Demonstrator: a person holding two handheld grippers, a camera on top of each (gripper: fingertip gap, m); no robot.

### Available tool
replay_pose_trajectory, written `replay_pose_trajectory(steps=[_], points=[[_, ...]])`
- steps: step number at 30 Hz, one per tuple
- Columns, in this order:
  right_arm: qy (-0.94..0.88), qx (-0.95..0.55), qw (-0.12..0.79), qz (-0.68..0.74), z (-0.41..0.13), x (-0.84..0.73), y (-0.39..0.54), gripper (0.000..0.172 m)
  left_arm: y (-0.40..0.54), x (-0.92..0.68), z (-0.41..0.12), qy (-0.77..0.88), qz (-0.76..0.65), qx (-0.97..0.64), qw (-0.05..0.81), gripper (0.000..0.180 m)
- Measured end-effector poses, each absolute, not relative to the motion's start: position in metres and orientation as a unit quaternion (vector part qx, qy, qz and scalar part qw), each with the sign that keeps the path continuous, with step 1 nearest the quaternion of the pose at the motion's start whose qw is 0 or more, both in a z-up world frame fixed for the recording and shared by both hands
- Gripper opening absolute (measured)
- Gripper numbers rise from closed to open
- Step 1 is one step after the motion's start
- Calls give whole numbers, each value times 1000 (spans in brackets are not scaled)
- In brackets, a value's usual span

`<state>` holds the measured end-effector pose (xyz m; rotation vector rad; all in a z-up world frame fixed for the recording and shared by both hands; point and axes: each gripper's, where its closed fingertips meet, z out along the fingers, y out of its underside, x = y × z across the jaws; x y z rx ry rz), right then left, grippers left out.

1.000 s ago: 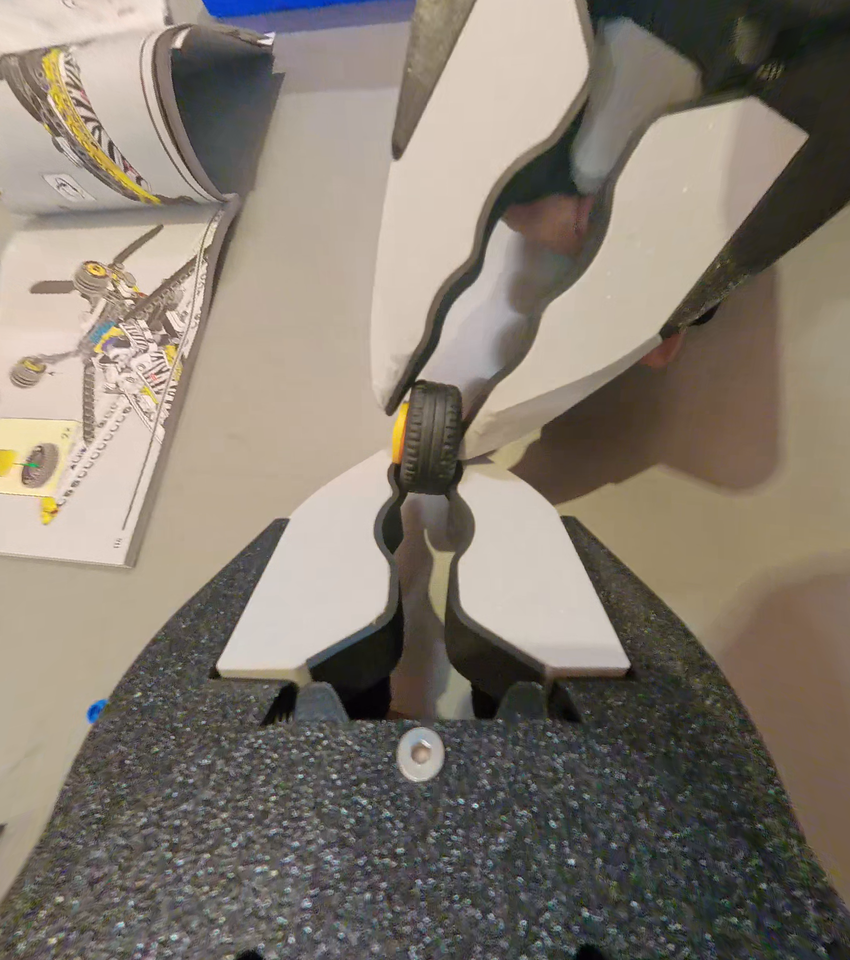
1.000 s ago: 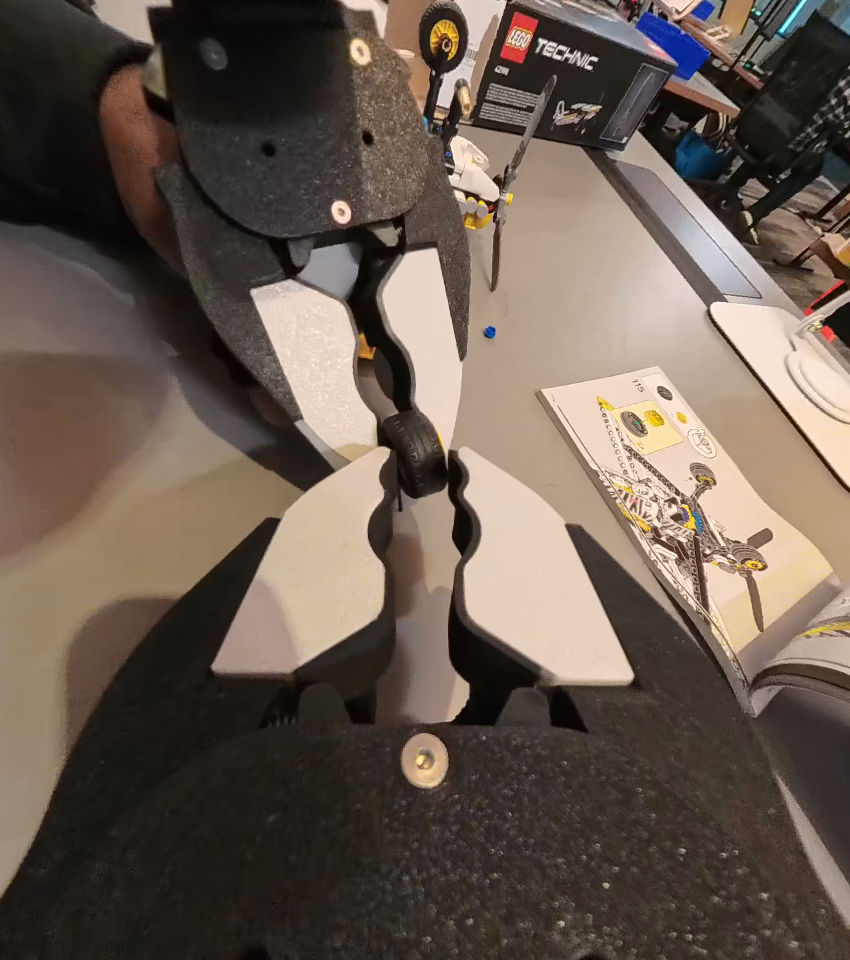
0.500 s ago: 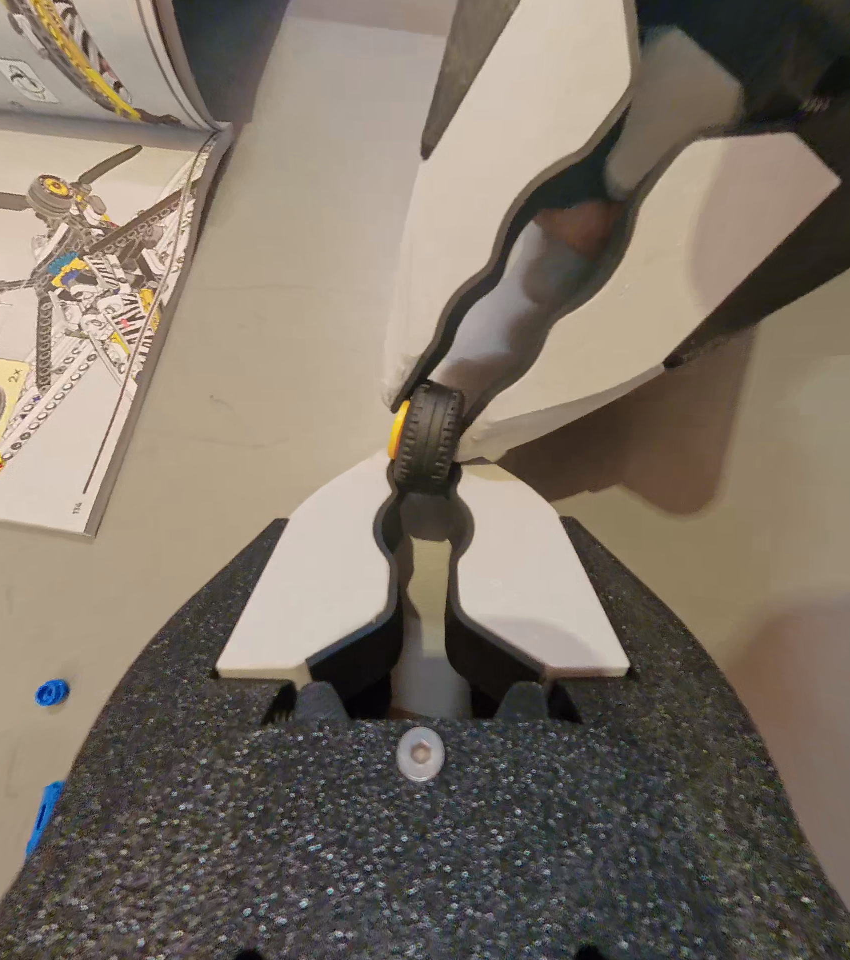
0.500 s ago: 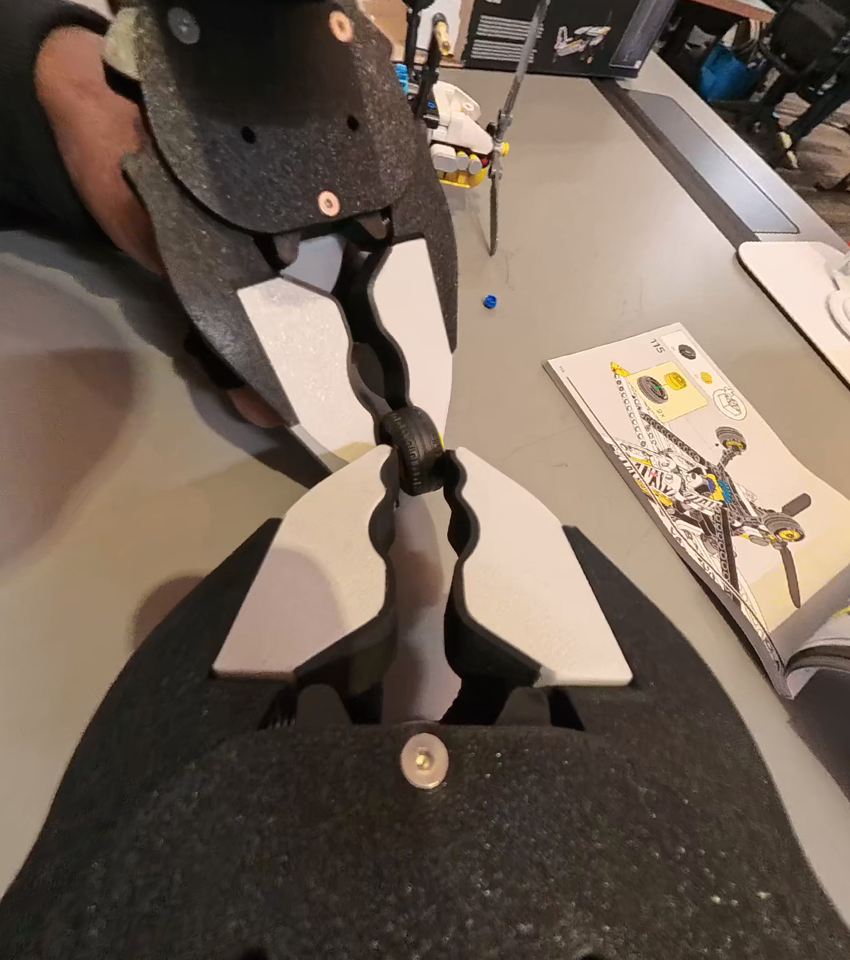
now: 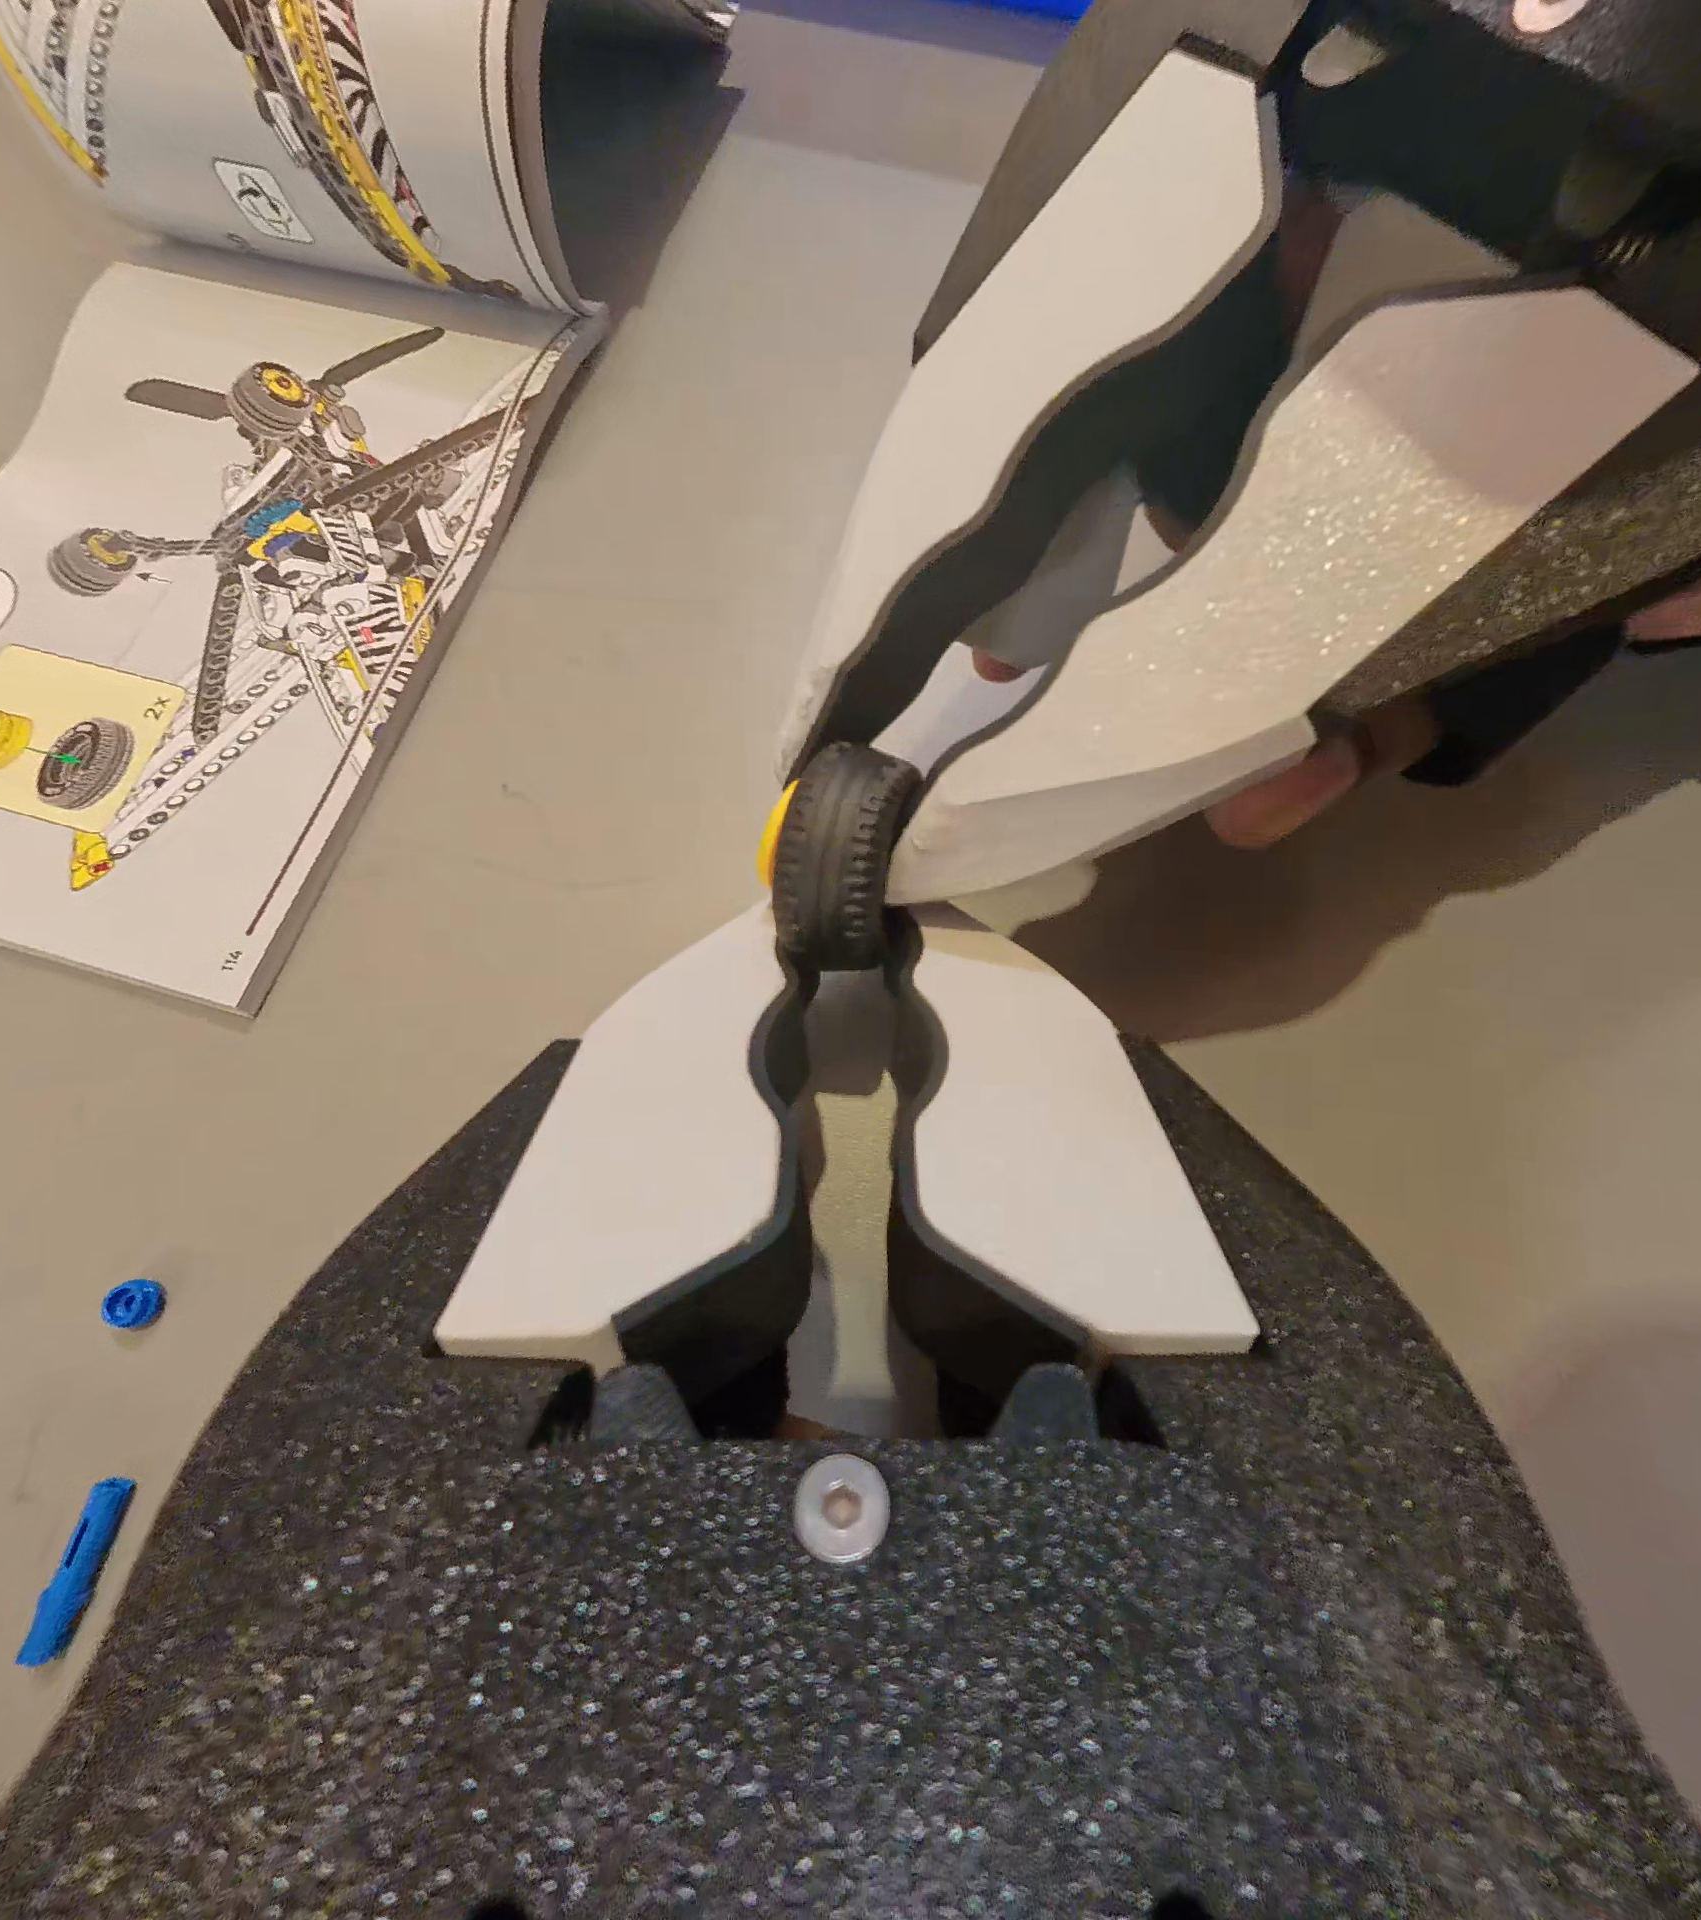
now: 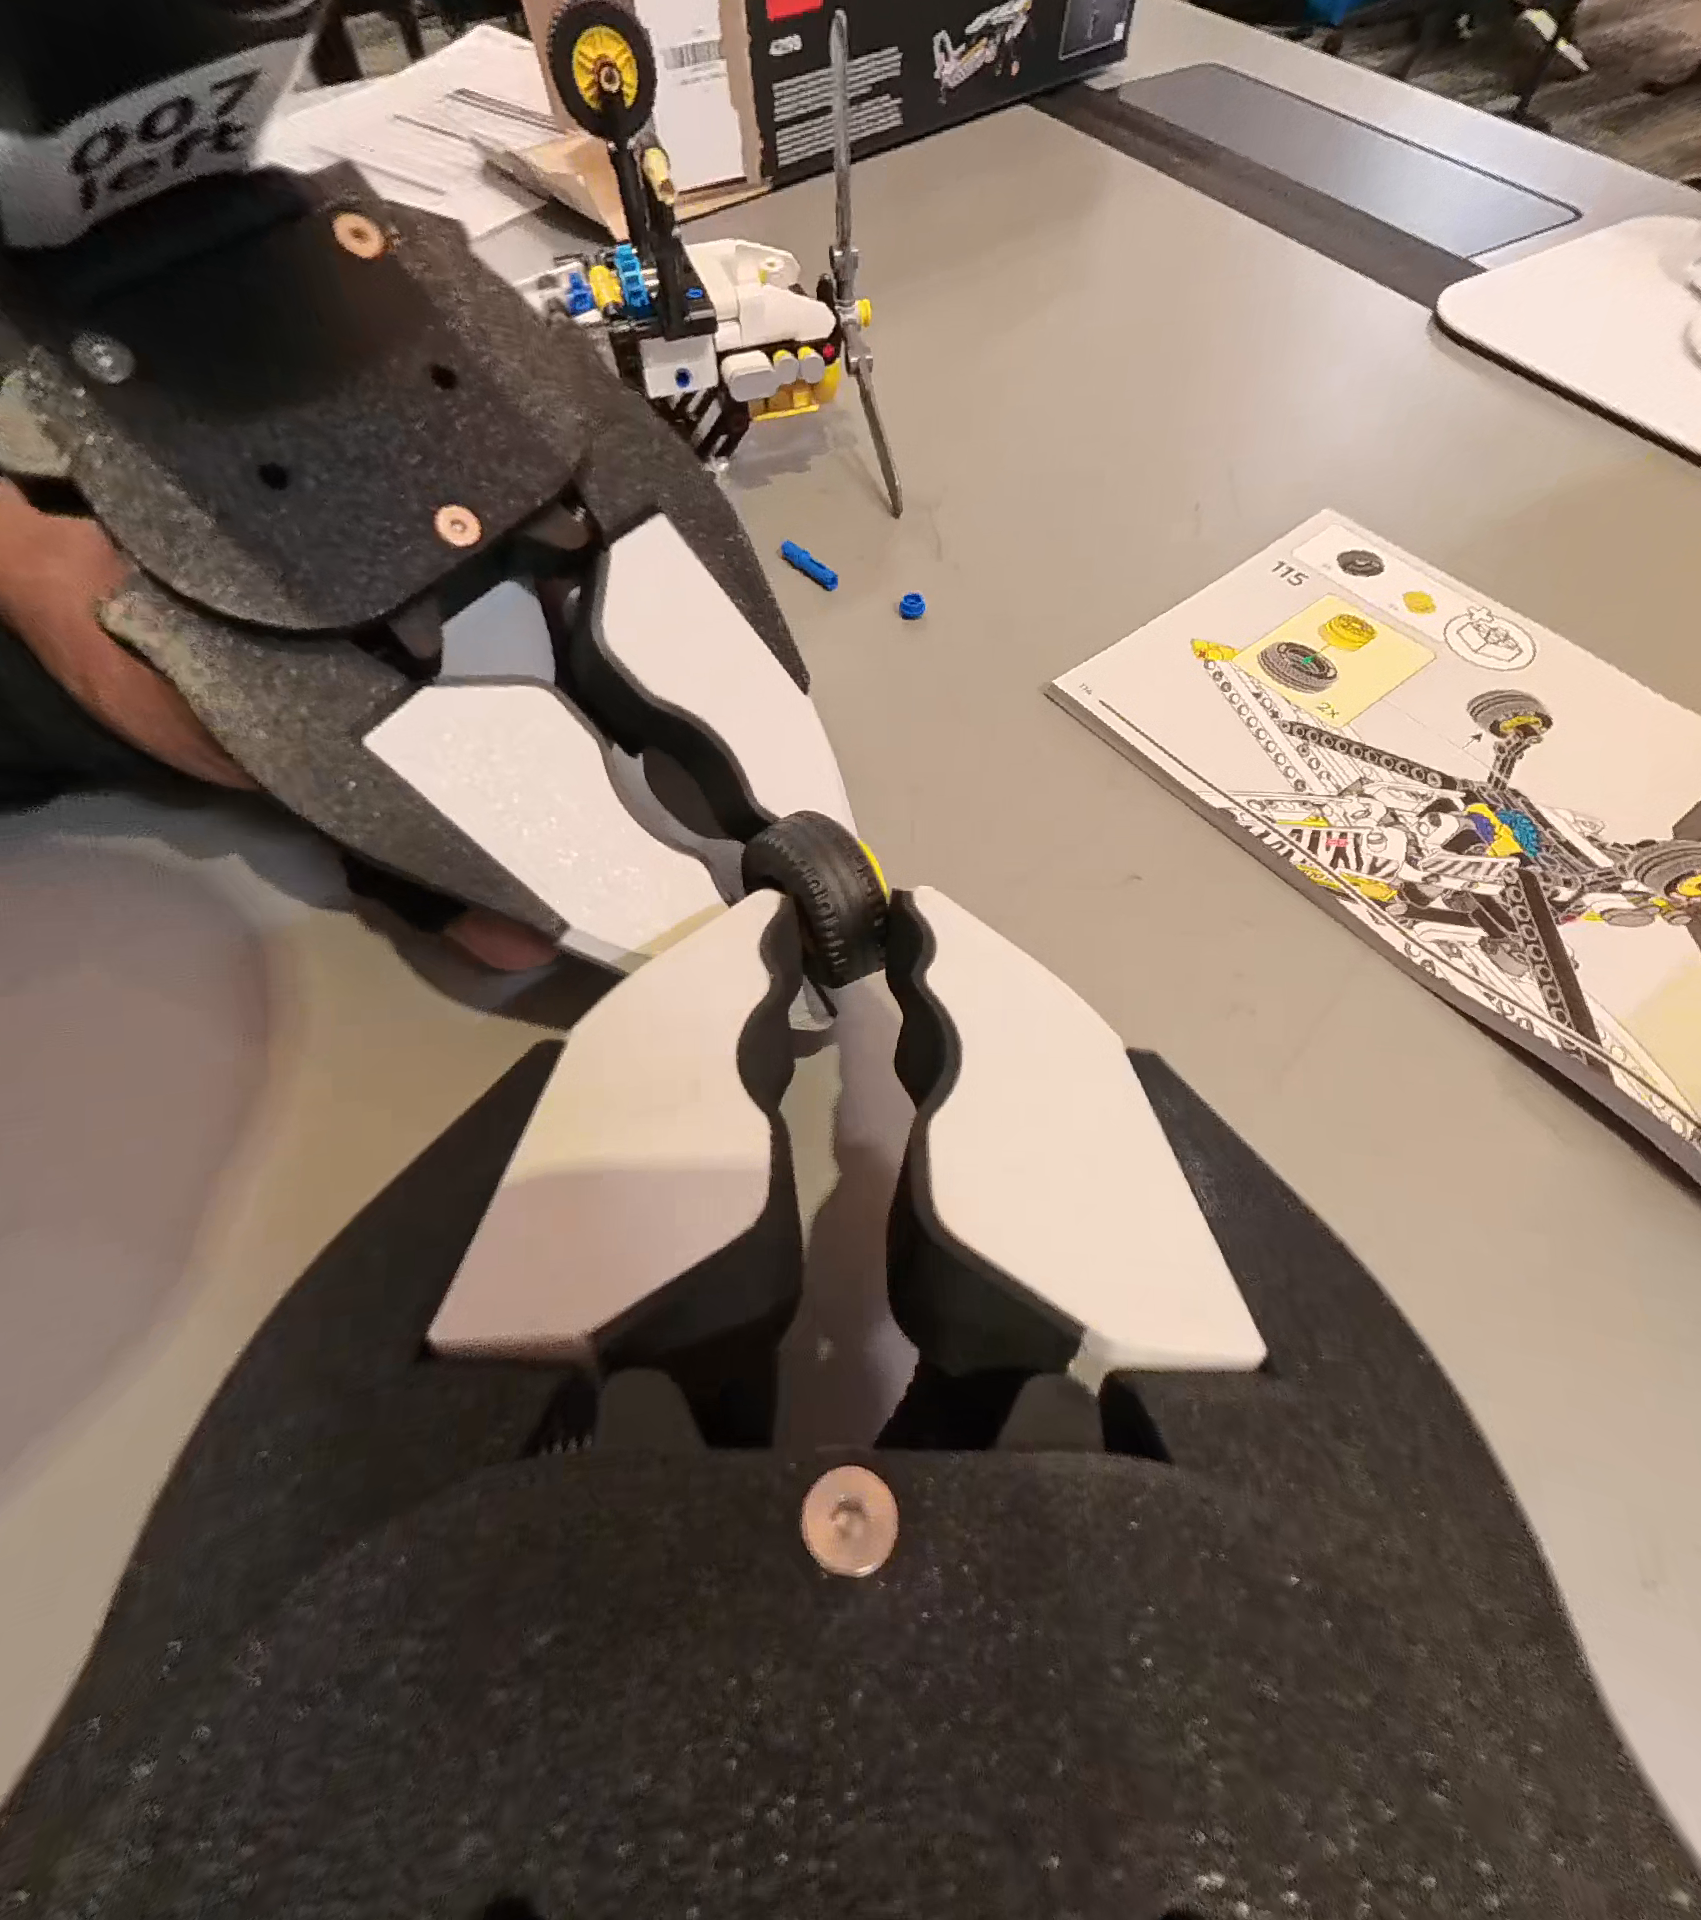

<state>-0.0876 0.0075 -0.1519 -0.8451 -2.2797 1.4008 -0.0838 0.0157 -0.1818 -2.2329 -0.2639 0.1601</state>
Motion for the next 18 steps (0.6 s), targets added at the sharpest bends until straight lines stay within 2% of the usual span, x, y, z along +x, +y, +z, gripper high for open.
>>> replay_pose_trajectory(steps=[8,17,18], points=[[-775,-347,188,494,-149,-95,12,15,20,-84,-177,-102,138,-884,434,12],[-775,-357,219,473,-152,-94,14,16,17,-90,-181,-71,243,-888,385,15],[-775,-358,223,471,-152,-94,14,16,15,-92,-182,-66,260,-888,373,10]])
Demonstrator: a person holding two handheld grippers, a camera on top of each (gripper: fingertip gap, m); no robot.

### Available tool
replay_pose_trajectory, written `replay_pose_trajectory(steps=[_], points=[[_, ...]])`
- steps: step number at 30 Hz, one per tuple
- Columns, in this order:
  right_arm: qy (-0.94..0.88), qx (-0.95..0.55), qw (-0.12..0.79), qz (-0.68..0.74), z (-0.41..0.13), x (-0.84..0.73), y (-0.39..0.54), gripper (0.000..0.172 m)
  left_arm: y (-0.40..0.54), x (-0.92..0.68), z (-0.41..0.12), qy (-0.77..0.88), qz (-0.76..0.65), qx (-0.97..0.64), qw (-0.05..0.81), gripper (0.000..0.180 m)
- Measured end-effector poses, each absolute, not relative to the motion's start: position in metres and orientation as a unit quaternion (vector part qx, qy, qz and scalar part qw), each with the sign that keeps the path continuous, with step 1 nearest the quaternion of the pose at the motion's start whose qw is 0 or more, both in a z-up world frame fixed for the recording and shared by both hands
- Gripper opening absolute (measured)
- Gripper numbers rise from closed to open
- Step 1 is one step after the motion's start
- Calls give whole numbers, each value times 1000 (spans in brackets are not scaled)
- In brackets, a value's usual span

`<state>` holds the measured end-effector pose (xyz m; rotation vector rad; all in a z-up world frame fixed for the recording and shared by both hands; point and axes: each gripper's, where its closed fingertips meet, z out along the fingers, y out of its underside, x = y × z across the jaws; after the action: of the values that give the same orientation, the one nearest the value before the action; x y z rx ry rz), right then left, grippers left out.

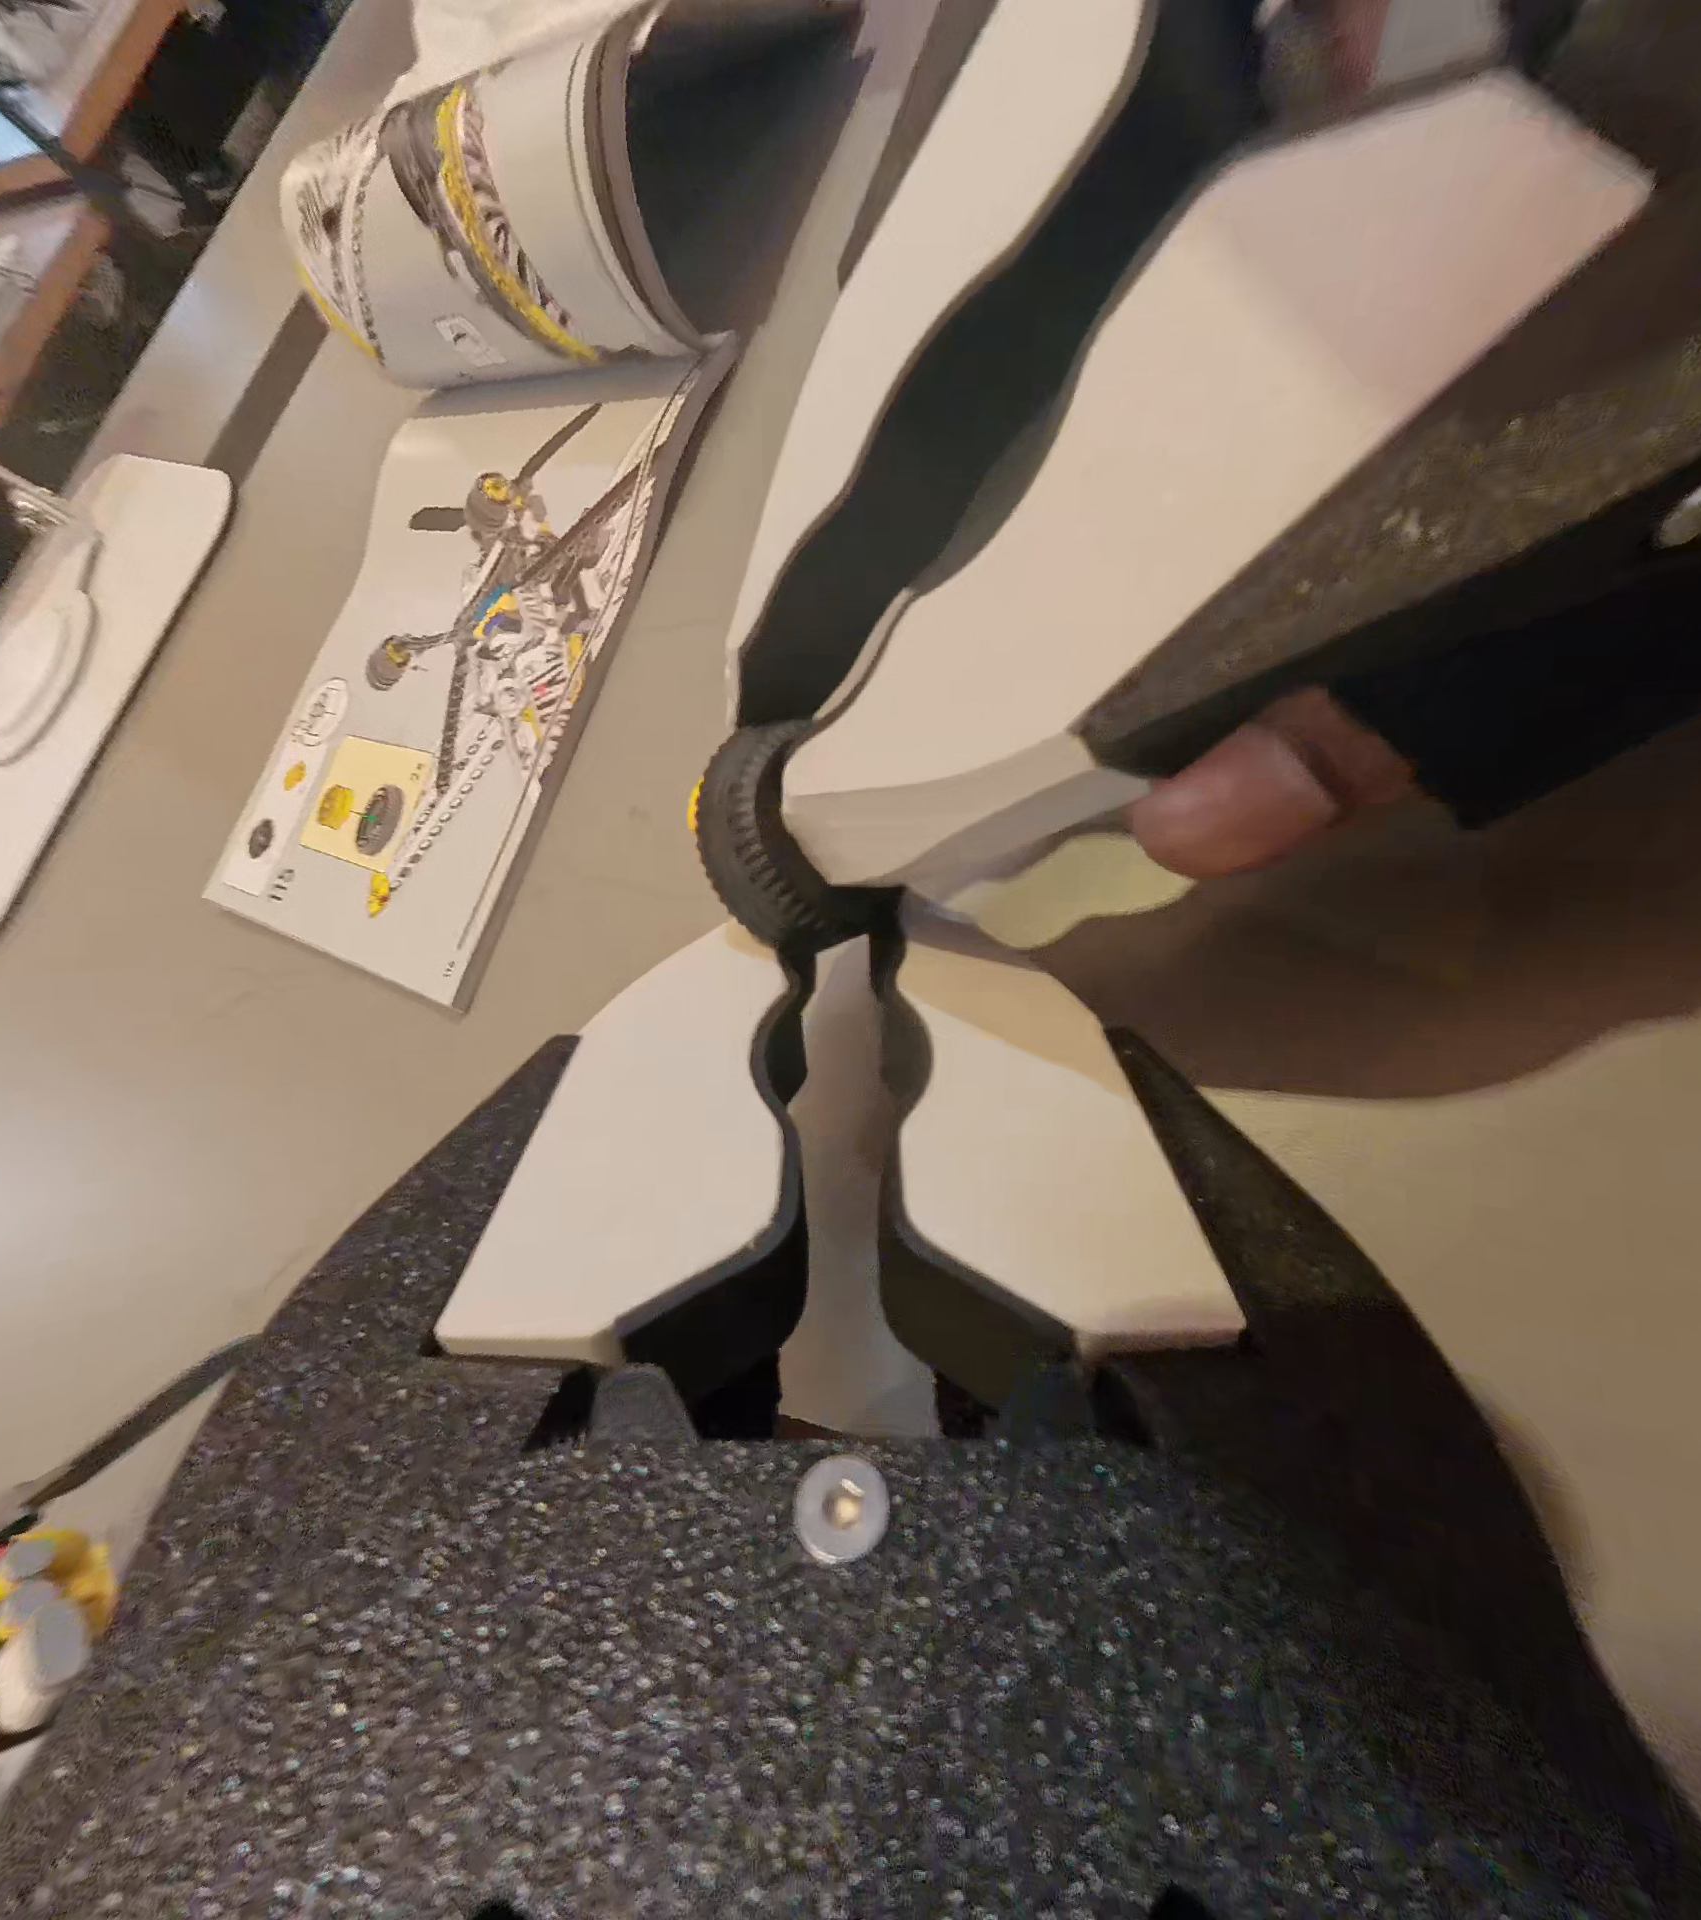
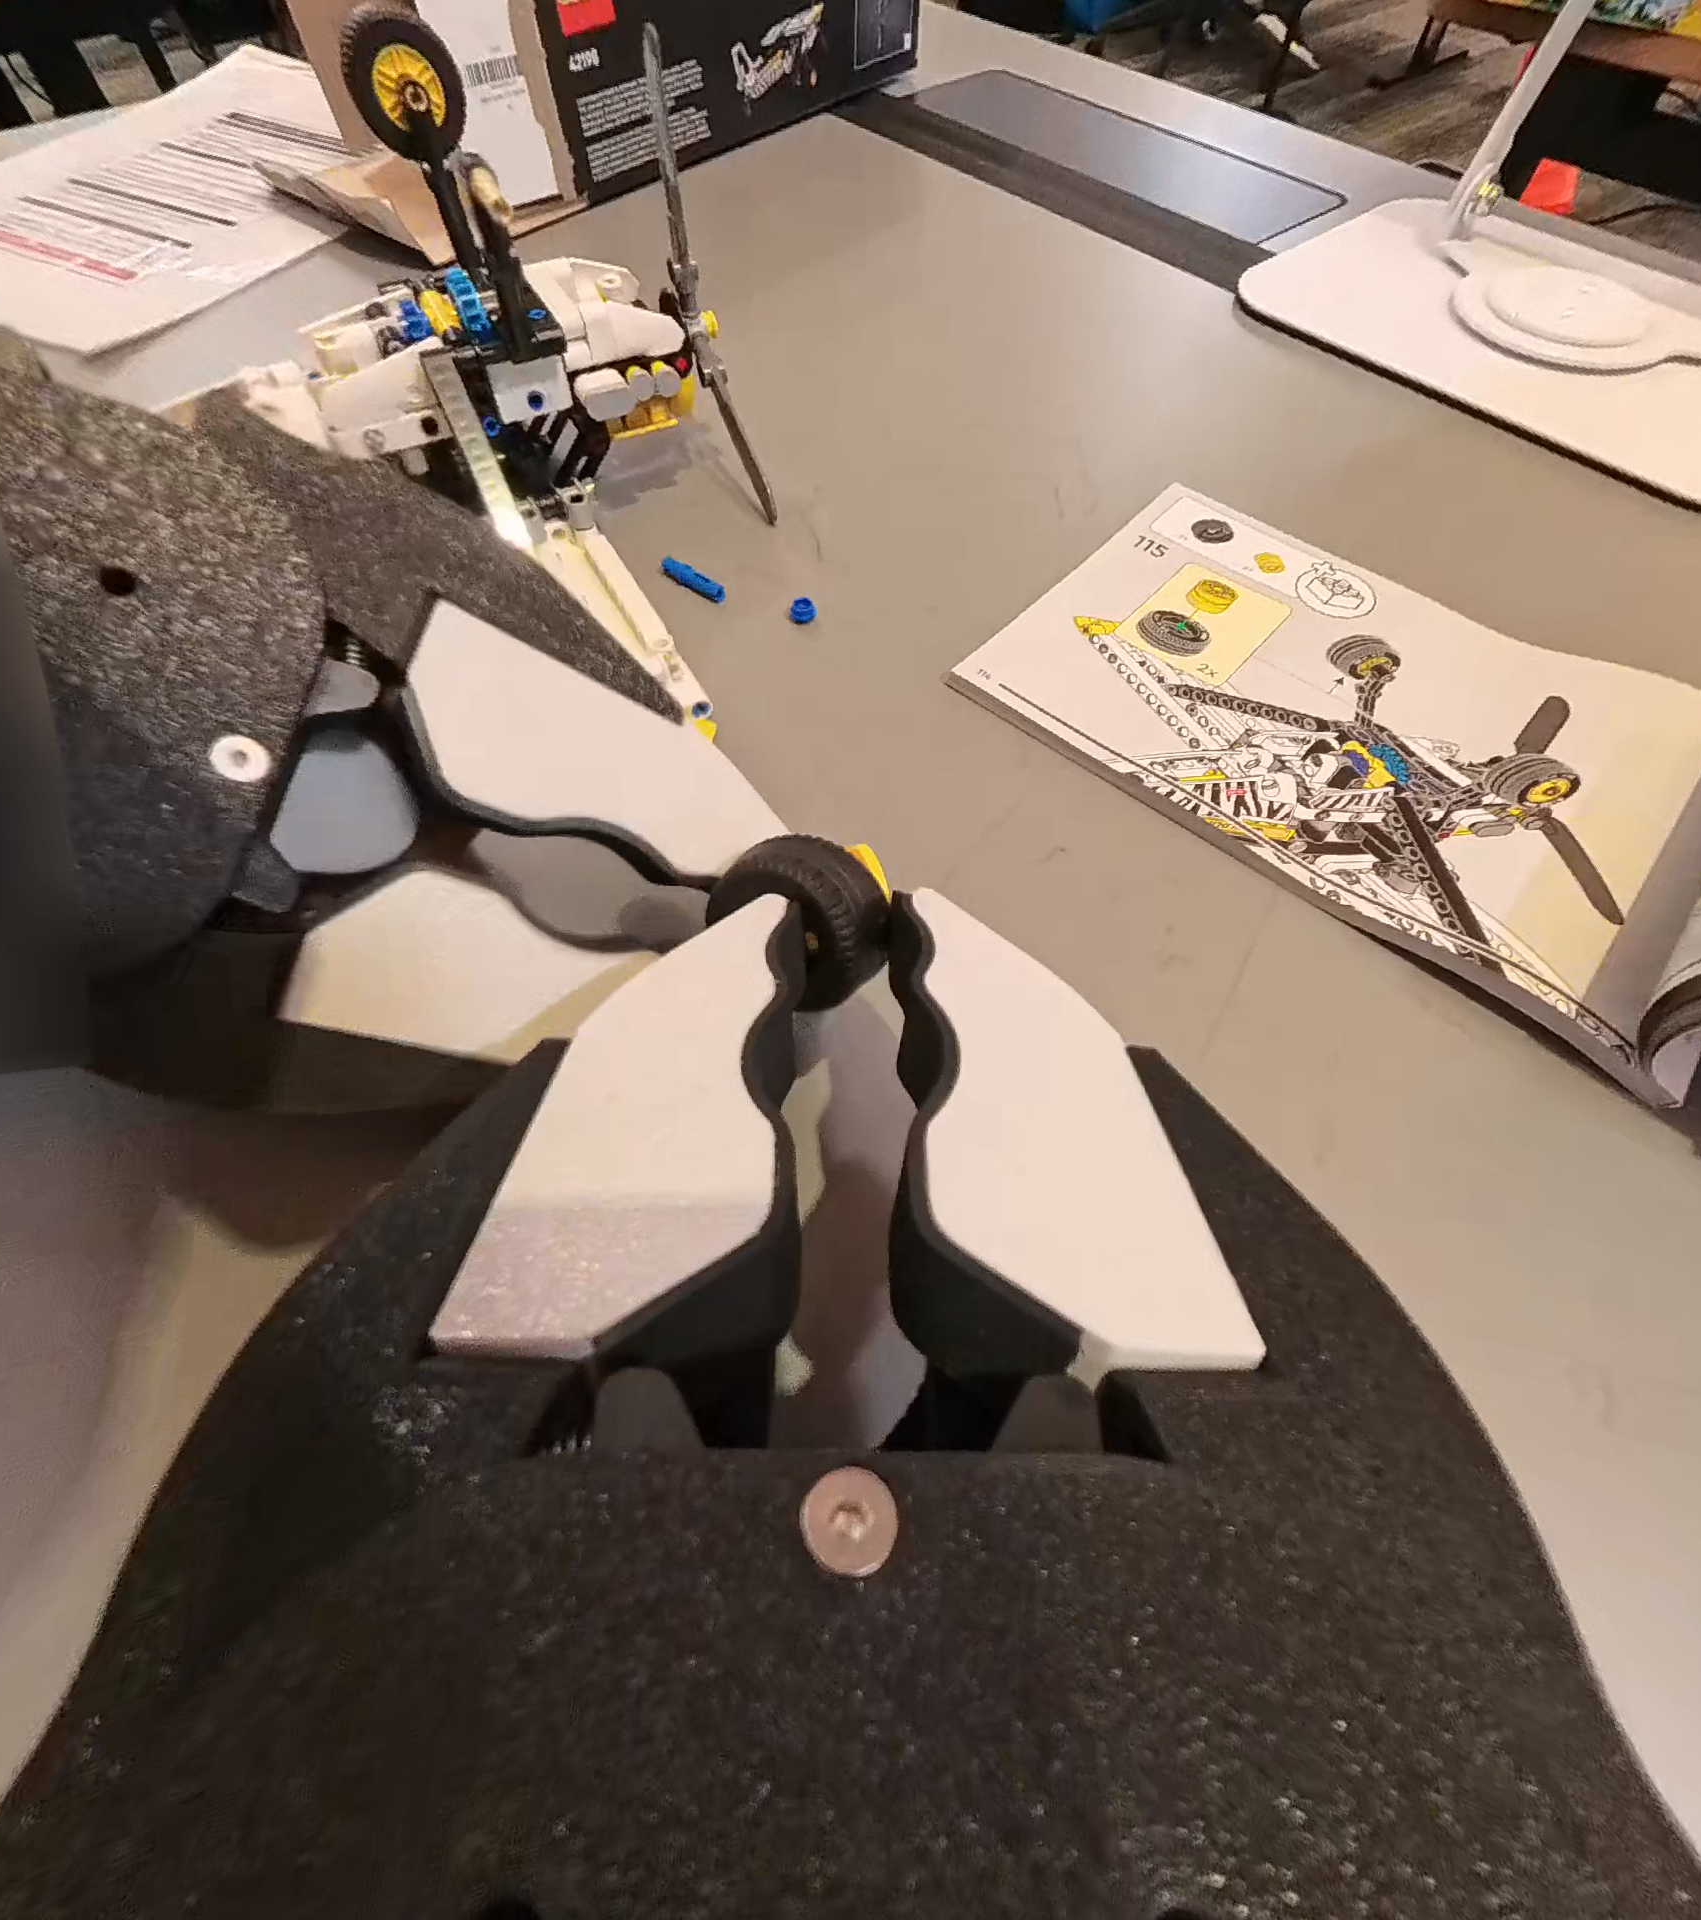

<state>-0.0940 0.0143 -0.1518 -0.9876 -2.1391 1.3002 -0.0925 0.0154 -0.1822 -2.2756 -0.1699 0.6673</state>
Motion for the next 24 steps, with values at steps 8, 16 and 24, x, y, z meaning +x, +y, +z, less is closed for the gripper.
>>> replay_pose_trajectory(steps=[8,16,24], points=[[-789,-335,169,486,-154,-84,16,16,17,-86,-185,-58,180,-897,399,1],[-852,-214,195,437,-161,-74,36,25,19,-80,-177,-62,80,-892,442,5],[-851,-120,187,476,-157,-63,34,39,24,-62,-166,54,77,-878,469,23]])
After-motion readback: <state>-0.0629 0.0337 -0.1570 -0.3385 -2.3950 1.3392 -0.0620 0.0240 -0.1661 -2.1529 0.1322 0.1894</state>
